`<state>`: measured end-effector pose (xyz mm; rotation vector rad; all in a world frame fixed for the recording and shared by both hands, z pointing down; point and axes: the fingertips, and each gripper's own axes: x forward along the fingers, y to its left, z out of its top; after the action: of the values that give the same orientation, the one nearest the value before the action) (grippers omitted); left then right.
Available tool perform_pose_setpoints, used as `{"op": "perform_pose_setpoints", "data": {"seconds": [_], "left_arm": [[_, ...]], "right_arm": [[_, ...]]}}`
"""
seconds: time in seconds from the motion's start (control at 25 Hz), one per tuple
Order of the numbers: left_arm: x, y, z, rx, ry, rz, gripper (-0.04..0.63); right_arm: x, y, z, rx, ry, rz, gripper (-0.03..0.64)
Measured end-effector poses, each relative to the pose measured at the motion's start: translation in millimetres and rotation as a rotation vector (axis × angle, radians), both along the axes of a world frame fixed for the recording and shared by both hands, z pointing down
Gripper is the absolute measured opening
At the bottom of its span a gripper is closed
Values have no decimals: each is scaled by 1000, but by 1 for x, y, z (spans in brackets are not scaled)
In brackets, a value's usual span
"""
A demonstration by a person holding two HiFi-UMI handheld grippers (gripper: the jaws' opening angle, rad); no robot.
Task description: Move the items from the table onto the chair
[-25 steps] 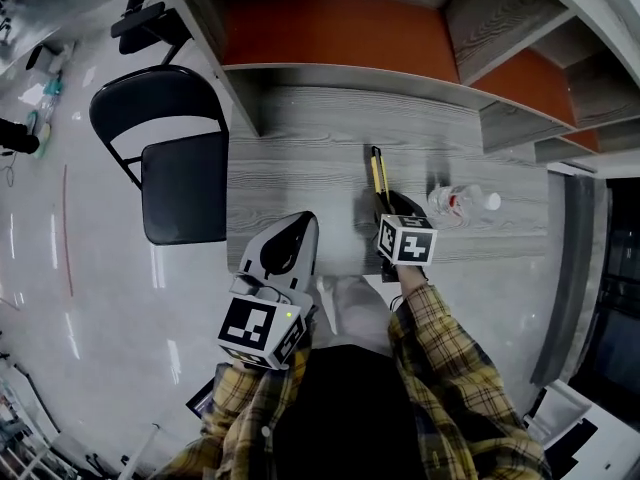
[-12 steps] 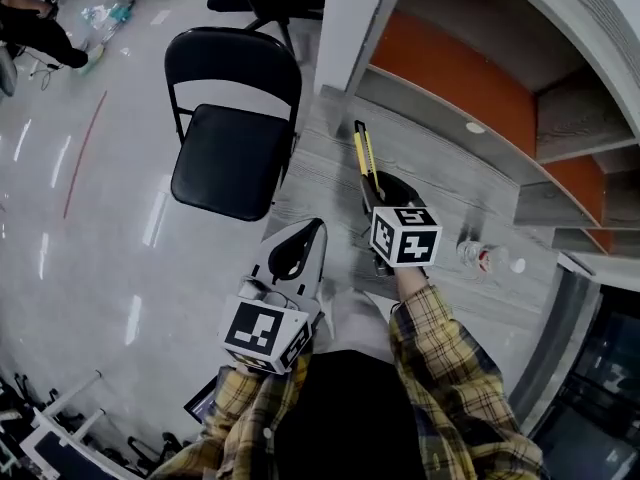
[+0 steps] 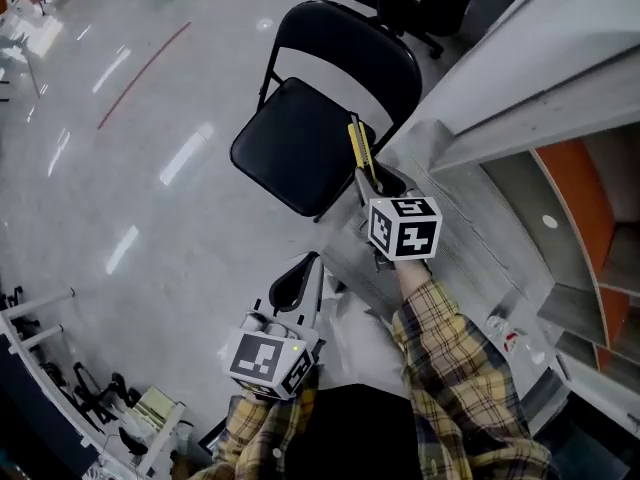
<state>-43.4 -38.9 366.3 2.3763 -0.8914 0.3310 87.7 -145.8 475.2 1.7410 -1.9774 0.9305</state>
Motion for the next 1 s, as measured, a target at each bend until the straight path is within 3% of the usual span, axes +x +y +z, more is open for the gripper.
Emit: {"op": "perform_pose_setpoints", "data": {"seconds": [0.24,0.48,0.8,1.0], "left_arm": [[-63,-14,44,-87,-39,-198,3],[-92,-27,82,-140,-32,-328,4],[-116,-27,128,-205,-45,-431,3],[-130,-25,158,-251,-68,-450,3]], "right_arm": [[-66,-63,75,-81,-1,-138,126],[-98,-108,158,-163,10,-189,126],[-106,-138,274,-274,40,-155,126],[-115,-139,327,-304,68,-171,126]]}}
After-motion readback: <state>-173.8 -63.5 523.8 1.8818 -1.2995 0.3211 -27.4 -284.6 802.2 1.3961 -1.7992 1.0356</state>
